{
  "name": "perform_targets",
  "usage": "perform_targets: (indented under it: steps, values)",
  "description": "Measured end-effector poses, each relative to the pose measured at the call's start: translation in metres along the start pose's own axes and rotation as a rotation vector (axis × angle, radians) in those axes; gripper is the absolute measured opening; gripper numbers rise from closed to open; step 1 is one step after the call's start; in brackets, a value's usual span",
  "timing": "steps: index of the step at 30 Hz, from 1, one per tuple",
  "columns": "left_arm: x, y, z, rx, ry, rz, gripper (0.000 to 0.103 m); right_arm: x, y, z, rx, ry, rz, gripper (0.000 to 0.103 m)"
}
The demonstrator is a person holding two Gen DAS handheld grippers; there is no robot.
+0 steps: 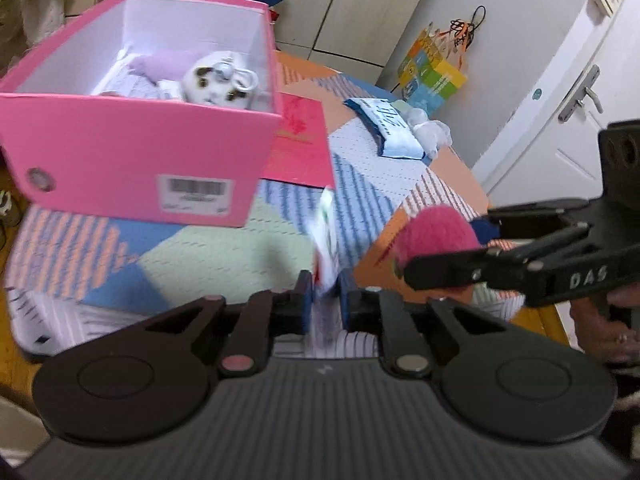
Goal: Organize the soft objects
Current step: 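Carry the toothpaste with the left tool while the right tool carries the pompom to the box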
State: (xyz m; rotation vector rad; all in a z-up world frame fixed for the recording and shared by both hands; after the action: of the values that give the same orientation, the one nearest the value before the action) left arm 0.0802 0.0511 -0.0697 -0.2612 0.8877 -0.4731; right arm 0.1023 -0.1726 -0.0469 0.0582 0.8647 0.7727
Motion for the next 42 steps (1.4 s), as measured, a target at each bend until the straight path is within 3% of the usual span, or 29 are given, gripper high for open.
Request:
perform_targets:
  steps: [5, 9, 12, 19, 27, 33, 42]
  values:
    - [-0.025, 0.012, 0.011, -0.007, -0.066, 0.033, 0.011, 0.007, 0.015, 0.029, -0.015, -0.058, 0.096, 0.057]
    - [-0.031, 0.02, 0.023, -0.042, -0.14, 0.005, 0.011, 0.014, 0.014, 0.048, -0.012, -0.083, 0.064, 0.057]
    - [-0.041, 0.018, 0.034, -0.006, -0.171, 0.008, 0.011, 0.009, 0.017, 0.063, -0.025, -0.102, 0.063, 0.057]
    - [-0.071, 0.014, 0.07, 0.055, -0.208, -0.001, 0.011, 0.001, 0.03, 0.1, -0.083, -0.149, 0.04, 0.057]
    - [-0.095, 0.02, 0.111, 0.07, -0.271, -0.001, 0.011, 0.024, 0.034, 0.141, -0.103, -0.182, 0.048, 0.057]
    - [-0.081, 0.051, 0.139, -0.01, -0.255, 0.023, 0.011, 0.054, 0.02, 0.164, -0.077, -0.15, 0.027, 0.057]
    - [-0.008, 0.101, 0.166, -0.091, -0.082, 0.094, 0.011, 0.119, -0.007, 0.187, -0.024, -0.066, 0.024, 0.057]
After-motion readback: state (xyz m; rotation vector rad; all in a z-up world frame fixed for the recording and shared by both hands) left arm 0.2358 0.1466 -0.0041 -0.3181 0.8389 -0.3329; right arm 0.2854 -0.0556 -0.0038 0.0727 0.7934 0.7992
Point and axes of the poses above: each gripper's, at about its wrist camera, not at the fingertips, and x roughly the way its jaws point, y to its left, z to its top, the point moved 2 cm from there along x, roughly the way its jaws point, and after that the axes turned 5 degrees about -x, right-handed, at the moved point
